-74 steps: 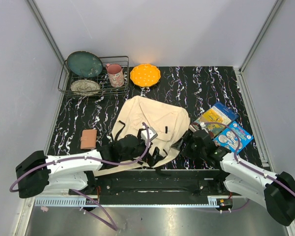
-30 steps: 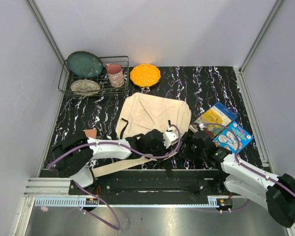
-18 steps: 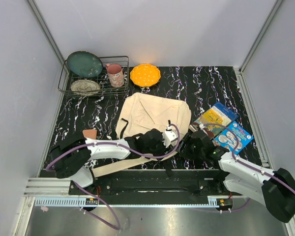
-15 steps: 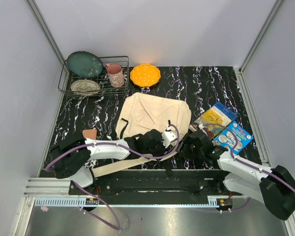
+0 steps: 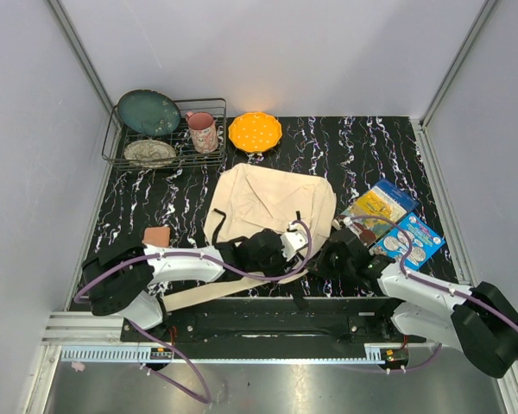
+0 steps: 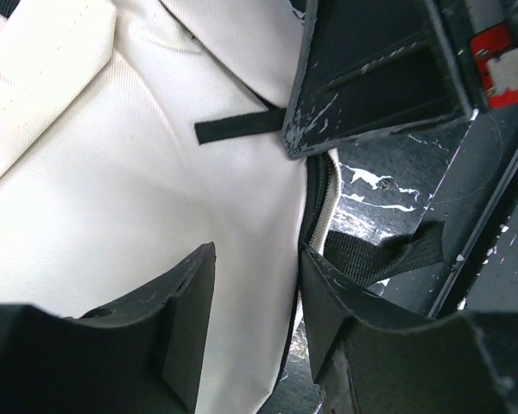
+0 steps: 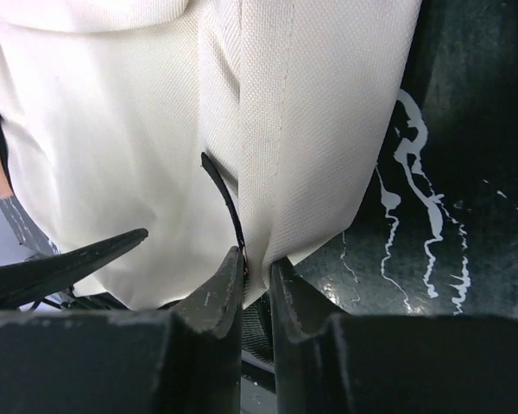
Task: Pack the student bag
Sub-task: Adjust the student bag at the center of the board.
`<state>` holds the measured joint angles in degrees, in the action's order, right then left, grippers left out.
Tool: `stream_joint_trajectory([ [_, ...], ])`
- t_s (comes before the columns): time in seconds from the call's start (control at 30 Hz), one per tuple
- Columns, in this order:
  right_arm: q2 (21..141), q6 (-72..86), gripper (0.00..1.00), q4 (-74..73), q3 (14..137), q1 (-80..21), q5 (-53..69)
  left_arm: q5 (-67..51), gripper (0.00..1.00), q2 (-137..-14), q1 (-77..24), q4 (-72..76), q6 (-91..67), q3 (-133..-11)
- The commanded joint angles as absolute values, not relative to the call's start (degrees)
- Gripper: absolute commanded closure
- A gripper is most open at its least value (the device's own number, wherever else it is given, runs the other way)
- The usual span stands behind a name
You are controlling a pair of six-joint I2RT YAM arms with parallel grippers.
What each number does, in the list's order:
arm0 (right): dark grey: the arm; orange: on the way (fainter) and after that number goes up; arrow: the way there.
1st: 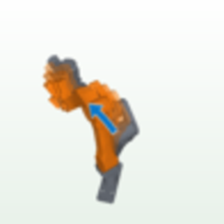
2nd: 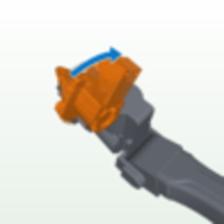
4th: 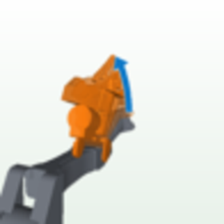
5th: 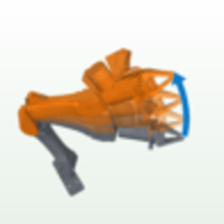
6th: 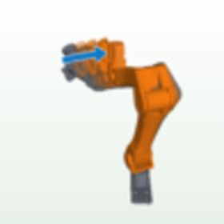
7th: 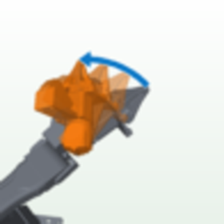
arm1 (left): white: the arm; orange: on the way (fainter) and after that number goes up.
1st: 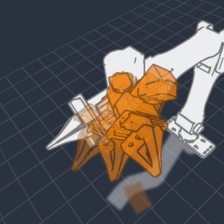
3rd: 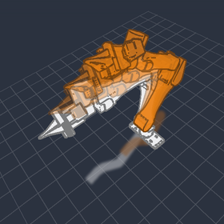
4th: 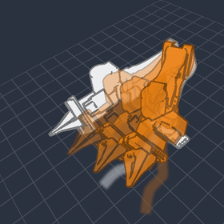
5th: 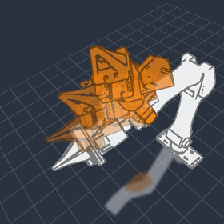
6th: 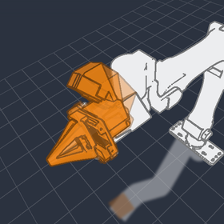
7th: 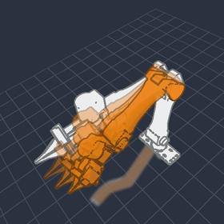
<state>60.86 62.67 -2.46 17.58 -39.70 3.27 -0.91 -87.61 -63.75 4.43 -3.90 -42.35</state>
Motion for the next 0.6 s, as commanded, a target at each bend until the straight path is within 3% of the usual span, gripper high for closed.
stream_joint_trajectory([
  [0.0,58.2,60.6,0.83,-11.5,17.2,-40.2,0.4,2.2,0.53,-86.3,-63.4,4.2,-2.8,-41.0],
  [0.1,56.2,60.5,0.86,-14.4,16.4,-40.2,-1.4,2.2,0.53,-87.0,-63.3,4.7,-3.1,-41.0],
  [0.2,56.2,60.5,1.0,-15.6,15.8,-40.3,-2.7,1.9,0.53,-90.1,-63.3,5.0,-3.1,-41.8],
  [0.37,56.3,61.3,1.0,-16.6,16.0,-40.2,-5.4,1.0,0.54,-93.2,-63.3,4.8,-3.4,-43.0],
  [0.47,55.5,61.6,1.0,-16.4,16.6,-40.2,-7.7,2.5,0.82,-94.3,-63.2,4.1,-4.0,-42.9],
  [0.5,55.6,61.5,1.0,-16.3,16.9,-40.2,-8.8,2.7,0.98,-94.8,-63.0,3.7,-4.0,-43.0],
  [0.57,56.2,60.6,1.0,-15.8,18.0,-40.2,-12.0,3.0,1.0,-95.1,-62.5,3.3,-4.2,-42.3],
])
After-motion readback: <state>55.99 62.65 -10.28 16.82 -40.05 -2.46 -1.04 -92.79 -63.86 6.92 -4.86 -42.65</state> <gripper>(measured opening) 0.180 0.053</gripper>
